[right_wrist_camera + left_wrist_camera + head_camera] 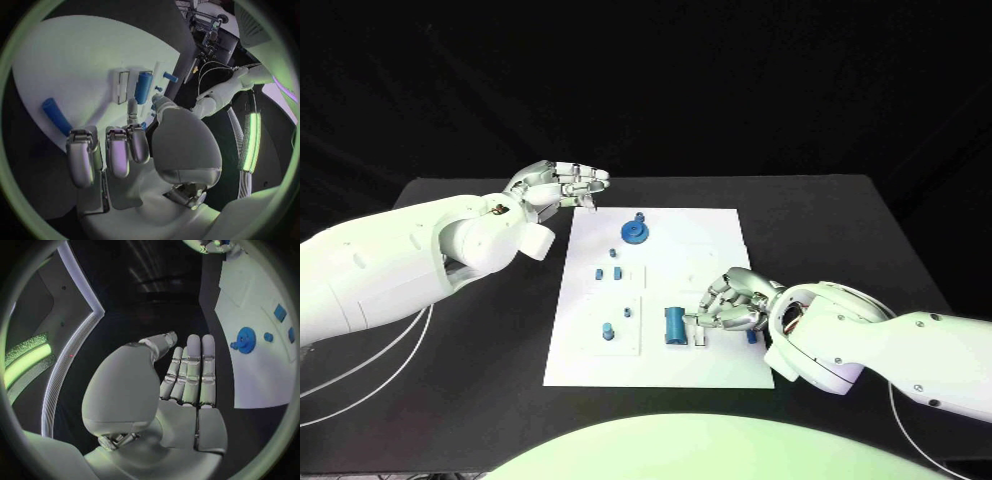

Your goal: Assemble the parts on the task board

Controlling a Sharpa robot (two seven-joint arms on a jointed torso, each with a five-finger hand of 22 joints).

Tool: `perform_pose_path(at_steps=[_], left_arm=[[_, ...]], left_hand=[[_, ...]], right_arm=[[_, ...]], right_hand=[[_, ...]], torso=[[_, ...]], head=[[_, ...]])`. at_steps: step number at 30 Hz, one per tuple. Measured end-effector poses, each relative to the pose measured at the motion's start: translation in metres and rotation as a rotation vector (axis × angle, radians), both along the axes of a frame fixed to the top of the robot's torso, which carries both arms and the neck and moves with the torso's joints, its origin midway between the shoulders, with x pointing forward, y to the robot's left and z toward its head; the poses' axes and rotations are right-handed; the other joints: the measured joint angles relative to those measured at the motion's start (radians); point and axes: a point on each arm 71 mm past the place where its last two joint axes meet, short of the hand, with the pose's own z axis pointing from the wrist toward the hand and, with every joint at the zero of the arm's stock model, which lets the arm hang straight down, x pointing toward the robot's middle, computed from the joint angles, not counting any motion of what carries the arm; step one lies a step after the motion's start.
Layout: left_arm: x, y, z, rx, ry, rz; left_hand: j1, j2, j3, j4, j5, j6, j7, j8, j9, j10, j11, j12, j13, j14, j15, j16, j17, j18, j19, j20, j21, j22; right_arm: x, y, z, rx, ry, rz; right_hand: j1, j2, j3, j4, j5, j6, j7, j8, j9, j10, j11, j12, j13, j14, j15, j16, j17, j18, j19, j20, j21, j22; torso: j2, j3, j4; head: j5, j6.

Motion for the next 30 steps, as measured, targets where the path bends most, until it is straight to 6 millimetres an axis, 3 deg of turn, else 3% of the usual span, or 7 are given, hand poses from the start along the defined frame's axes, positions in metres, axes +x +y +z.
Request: perform_pose_path(at_steps=[5,12,17,21,24,27,30], left_arm=[[0.0,0.0,0.0,0.0,0.0,0.0],[0.0,-0.001,0.0,-0.001,-0.001,-0.002],[0.0,-0.002,0.0,-0.002,-0.001,-0.004],[0.0,-0.003,0.0,-0.004,-0.001,-0.006],[0.0,-0.004,0.0,-0.004,-0.001,-0.007],[0.0,-0.004,0.0,-0.004,-0.001,-0.007],[0.0,-0.003,0.0,-0.004,-0.001,-0.006]], left_hand=[[0.0,0.0,0.0,0.0,0.0,0.0,0.0,0.0,0.0,0.0,0.0,0.0,0.0,0.0,0.0,0.0,0.0,0.0,0.0,0.0,0.0,0.0],[0.0,0.0,0.0,0.0,0.0,0.0,0.0,0.0,0.0,0.0,0.0,0.0,0.0,0.0,0.0,0.0,0.0,0.0,0.0,0.0,0.0,0.0],[0.0,0.0,0.003,-0.003,0.0,0.0,0.0,0.0,0.0,0.0,0.0,0.0,0.0,0.0,0.0,0.0,0.0,0.0,0.0,0.0,0.0,0.0],[0.0,0.0,0.003,-0.003,0.0,0.0,0.0,0.0,0.0,0.0,0.0,0.0,0.0,0.0,0.0,0.0,0.0,0.0,0.0,0.0,0.0,0.0],[0.0,0.0,0.003,-0.003,0.0,0.0,0.0,0.0,0.0,0.0,0.0,0.0,0.0,0.0,0.0,0.0,0.0,0.0,0.0,0.0,0.0,0.0],[0.0,0.0,0.003,-0.003,0.0,0.0,0.0,0.0,0.0,0.0,0.0,0.0,0.0,0.0,0.0,0.0,0.0,0.0,0.0,0.0,0.0,0.0],[0.0,0.0,0.003,-0.003,0.0,0.0,0.0,0.0,0.0,0.0,0.0,0.0,0.0,0.0,0.0,0.0,0.0,0.0,0.0,0.0,0.0,0.0]], right_arm=[[0.006,-0.029,0.012,-0.014,-0.054,-0.052],[0.009,-0.069,0.022,-0.065,-0.114,-0.107],[0.005,-0.081,0.018,-0.1,-0.111,-0.099],[-0.001,-0.087,0.011,-0.127,-0.095,-0.085],[-0.004,-0.088,0.006,-0.143,-0.091,-0.072],[-0.007,-0.088,0.001,-0.156,-0.09,-0.06],[-0.008,-0.085,-0.003,-0.165,-0.091,-0.048]], right_hand=[[0.042,-0.013,-0.005,-0.005,0.0,-0.044,0.026,-0.041,-0.016,-0.003,0.016,0.0,0.0,0.0,0.011,0.0,0.0,0.0,0.002,0.002,0.0,0.0],[0.054,-0.017,-0.011,-0.005,0.0,-0.044,0.026,-0.041,-0.017,-0.003,0.016,-0.007,0.001,0.0,0.011,0.0,0.0,0.0,0.004,0.004,-0.001,0.0],[0.061,-0.017,-0.011,-0.006,-0.004,-0.044,0.026,-0.041,-0.017,-0.003,0.016,-0.025,0.001,0.0,0.011,0.0,0.0,0.0,0.004,0.004,-0.003,0.0],[0.065,-0.021,-0.018,0.002,-0.004,-0.044,0.026,-0.047,-0.02,-0.015,0.026,-0.057,0.001,0.0,0.011,-0.014,0.0,0.0,0.003,0.004,-0.042,0.0],[0.071,-0.015,-0.041,0.005,-0.004,-0.037,0.025,-0.063,-0.026,-0.057,0.025,-0.132,0.001,0.0,0.011,-0.056,0.001,0.003,0.004,0.011,-0.138,0.0],[0.077,-0.009,-0.068,0.005,-0.004,-0.033,0.026,-0.086,-0.035,-0.13,0.028,-0.29,-0.072,0.001,0.02,-0.152,-0.012,0.047,0.003,0.018,-0.333,0.0],[0.098,0.012,-0.096,0.007,-0.004,-0.028,0.032,-0.115,-0.044,-0.202,0.035,-0.485,-0.22,-0.006,0.029,-0.301,-0.154,0.085,-0.021,0.029,-0.582,0.0]], torso=[[-0.001,-0.0002,-0.0012],[-0.001,-0.0003,-0.0019],[0.0,-0.0001,-0.0023],[0.0,0.0,-0.0022],[0.0,0.0,-0.0017],[-0.001,0.0,-0.0009],[-0.001,0.0,0.0001]], head=[[-0.006,0.003],[-0.018,0.008],[-0.027,0.008],[-0.033,0.006],[-0.035,0.005],[-0.037,0.002],[-0.037,0.001]])
